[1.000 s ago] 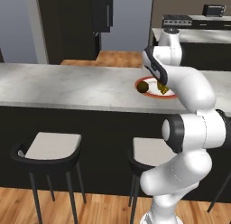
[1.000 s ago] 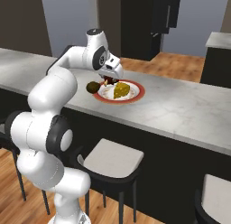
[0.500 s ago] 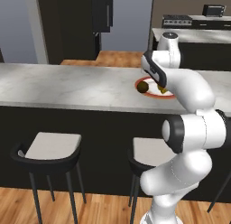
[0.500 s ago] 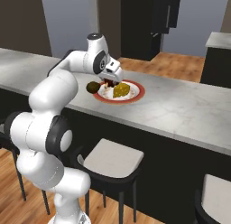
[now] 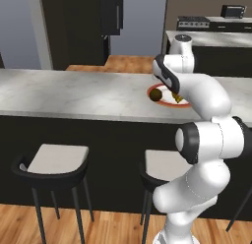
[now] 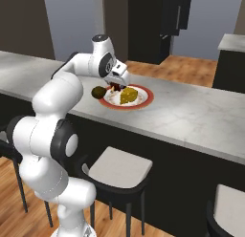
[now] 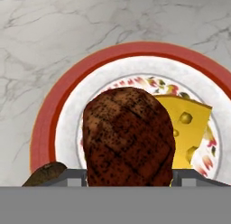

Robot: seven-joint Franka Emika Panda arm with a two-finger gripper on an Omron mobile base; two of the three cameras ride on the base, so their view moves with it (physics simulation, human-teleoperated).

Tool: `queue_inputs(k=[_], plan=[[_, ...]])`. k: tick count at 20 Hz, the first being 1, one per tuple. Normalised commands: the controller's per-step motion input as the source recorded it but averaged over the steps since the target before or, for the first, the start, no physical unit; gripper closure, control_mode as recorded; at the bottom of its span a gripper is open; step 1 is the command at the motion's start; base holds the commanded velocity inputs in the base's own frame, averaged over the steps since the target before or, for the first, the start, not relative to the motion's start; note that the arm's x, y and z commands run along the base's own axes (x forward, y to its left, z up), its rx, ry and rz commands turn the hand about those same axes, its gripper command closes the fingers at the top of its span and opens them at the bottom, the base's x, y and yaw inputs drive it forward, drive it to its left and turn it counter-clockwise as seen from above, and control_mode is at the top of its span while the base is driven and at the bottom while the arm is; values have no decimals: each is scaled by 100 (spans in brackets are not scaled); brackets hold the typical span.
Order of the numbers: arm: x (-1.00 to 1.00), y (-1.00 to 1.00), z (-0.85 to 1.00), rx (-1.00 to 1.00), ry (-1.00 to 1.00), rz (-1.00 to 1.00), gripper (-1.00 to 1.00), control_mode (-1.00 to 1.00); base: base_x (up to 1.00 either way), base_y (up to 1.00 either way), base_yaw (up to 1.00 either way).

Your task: Take the cheese, steak, and avocado from the fridge and place them on the plate on the dining counter to create an appetizer plate.

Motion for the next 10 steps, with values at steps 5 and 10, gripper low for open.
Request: queue_inputs(k=[5,10], plan=[[0,5,-2,0,0,0,100,-100,0,0,0],[0,6,-5,0,0,0,100,-100,0,0,0]])
